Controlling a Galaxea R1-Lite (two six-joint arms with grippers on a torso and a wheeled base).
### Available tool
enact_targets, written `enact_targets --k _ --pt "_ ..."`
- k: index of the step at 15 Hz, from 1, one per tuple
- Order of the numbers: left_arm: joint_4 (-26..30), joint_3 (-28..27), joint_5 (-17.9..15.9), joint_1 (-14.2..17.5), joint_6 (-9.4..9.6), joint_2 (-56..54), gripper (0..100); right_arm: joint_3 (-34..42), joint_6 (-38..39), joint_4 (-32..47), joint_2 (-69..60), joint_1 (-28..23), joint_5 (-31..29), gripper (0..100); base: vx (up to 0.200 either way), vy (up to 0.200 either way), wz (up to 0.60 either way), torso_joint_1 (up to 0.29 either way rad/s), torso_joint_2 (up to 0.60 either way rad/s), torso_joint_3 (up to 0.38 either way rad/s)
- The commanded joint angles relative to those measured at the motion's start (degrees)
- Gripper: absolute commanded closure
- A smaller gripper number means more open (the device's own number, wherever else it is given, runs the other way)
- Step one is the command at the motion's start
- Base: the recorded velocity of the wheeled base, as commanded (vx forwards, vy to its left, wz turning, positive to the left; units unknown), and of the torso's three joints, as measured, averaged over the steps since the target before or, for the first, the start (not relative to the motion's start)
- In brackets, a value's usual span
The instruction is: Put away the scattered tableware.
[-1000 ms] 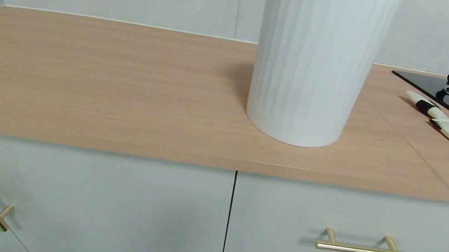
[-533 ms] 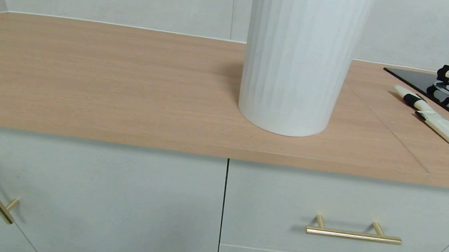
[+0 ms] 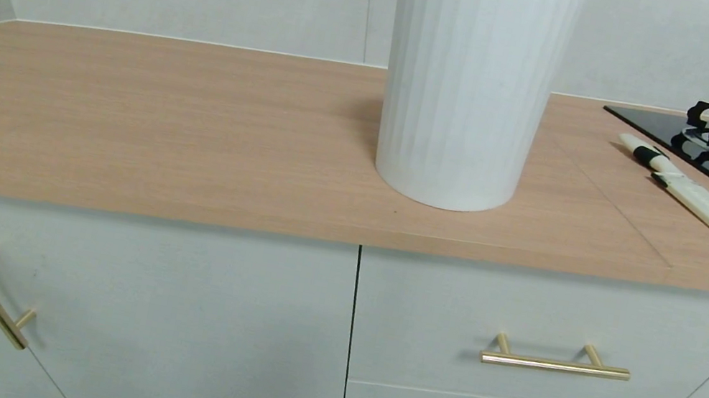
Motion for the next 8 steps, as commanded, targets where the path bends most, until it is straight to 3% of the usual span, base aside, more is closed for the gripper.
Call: enact_targets --k 1,4,8 --pt "0.0 0.0 0.0 0.0 -0.01 0.0 0 0.0 0.0 0.0 0.1 0.0 0.0 0 0.000 0.000 0.00 0.000 0.00 0.000" --pt "0.0 0.0 0.0 0.0 -0.01 0.0 0 0.0 0.0 0.0 0.1 0.0 0.0 0 0.000 0.000 0.00 0.011 -0.04 -0.035" --pt "0.0 0.0 0.0 0.0 -0.01 0.0 0 0.0 0.0 0.0 0.1 0.0 0.0 0 0.000 0.000 0.00 0.082 -0.26 -0.281"
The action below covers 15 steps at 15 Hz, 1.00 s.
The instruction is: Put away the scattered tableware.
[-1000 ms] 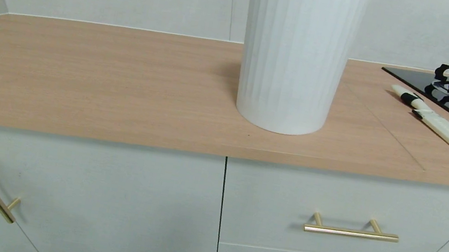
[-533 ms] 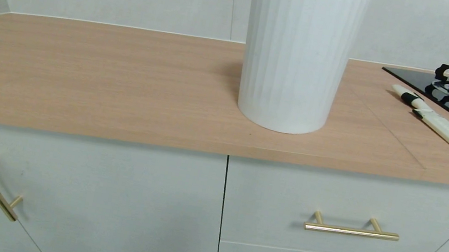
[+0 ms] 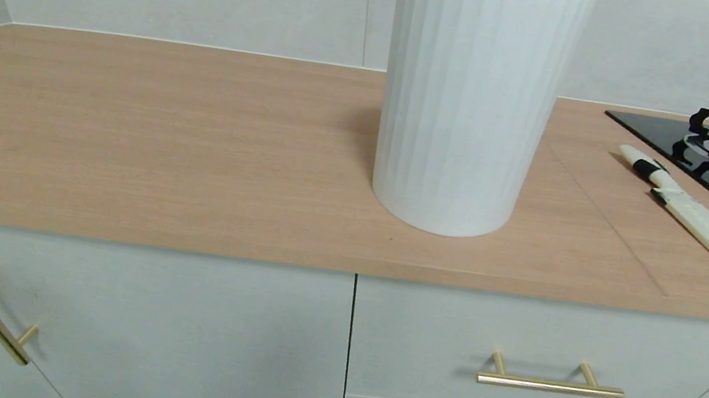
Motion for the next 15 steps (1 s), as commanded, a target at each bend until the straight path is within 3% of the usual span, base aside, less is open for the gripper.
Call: enact_targets --k 1,15 --pt "-0.1 0.0 0.0 0.0 -0.01 0.0 0 0.0 0.0 0.0 0.0 0.0 0.0 0 0.000 0.000 0.00 0.129 -0.58 -0.310" --pt "-0.1 0.0 0.0 0.0 -0.01 0.0 0 0.0 0.0 0.0 0.0 0.0 0.0 0 0.000 0.000 0.00 0.175 -0.48 -0.290"
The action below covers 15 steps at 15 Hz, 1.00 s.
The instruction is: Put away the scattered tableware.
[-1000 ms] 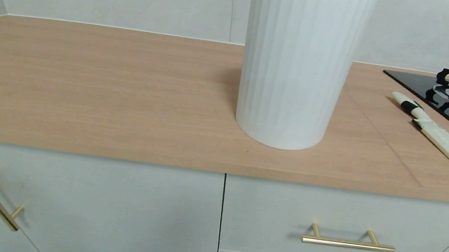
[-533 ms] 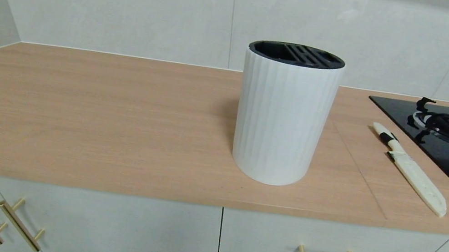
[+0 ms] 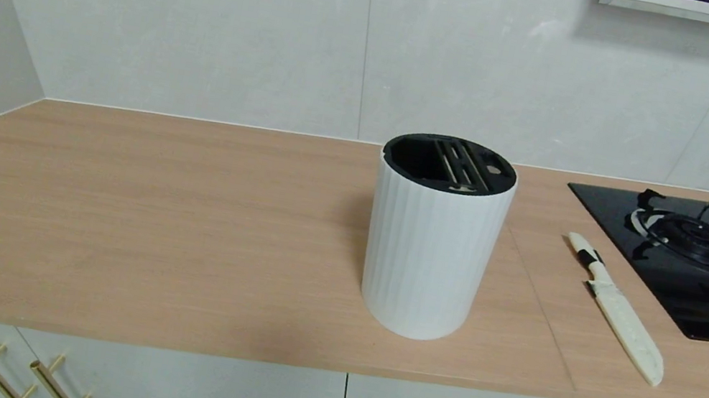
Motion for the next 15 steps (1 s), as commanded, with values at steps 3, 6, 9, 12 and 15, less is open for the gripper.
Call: enact_targets --k 3,6,9,12,15 --pt "0.0 0.0 0.0 0.0 -0.01 0.0 0 0.0 0.0 0.0 0.0 0.0 0.0 0 0.000 0.000 0.00 0.233 -0.51 -0.290" --pt "0.0 0.0 0.0 0.0 -0.01 0.0 0 0.0 0.0 0.0 0.1 0.0 0.0 0 0.000 0.000 0.00 0.243 -0.54 -0.295" --pt "0.0 0.0 0.0 0.0 -0.01 0.0 0 0.0 0.0 0.0 0.0 0.0 0.0 0 0.000 0.000 0.00 0.256 -0.55 -0.297" --pt "0.0 0.0 0.0 0.1 -0.01 0.0 0 0.0 0.0 0.0 0.0 0.0 0.0 0 0.000 0.000 0.00 0.274 -0.58 -0.310" --pt "0.0 0.0 0.0 0.0 -0.01 0.0 0 0.0 0.0 0.0 0.0 0.0 0.0 0 0.000 0.000 0.00 0.268 -0.58 -0.303"
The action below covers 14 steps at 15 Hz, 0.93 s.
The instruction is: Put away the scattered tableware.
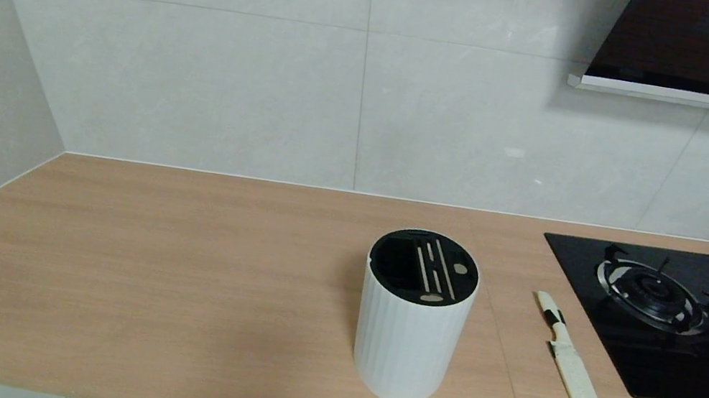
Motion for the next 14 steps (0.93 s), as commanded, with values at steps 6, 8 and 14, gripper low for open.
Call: enact_targets --k 6,8,14 --pt "0.0 0.0 0.0 0.0 -0.01 0.0 0 0.0 0.0 0.0 0.1 0.0 0.0 0 0.000 0.000 0.00 0.195 -0.40 -0.211" --pt "0.0 0.0 0.0 0.0 -0.01 0.0 0 0.0 0.0 0.0 0.1 0.0 0.0 0 0.000 0.000 0.00 0.124 -0.26 -0.137" --pt "0.0 0.0 0.0 0.0 -0.01 0.0 0 0.0 -0.3 0.0 0.1 0.0 0.1 0 0.000 0.000 0.00 0.000 0.00 0.000"
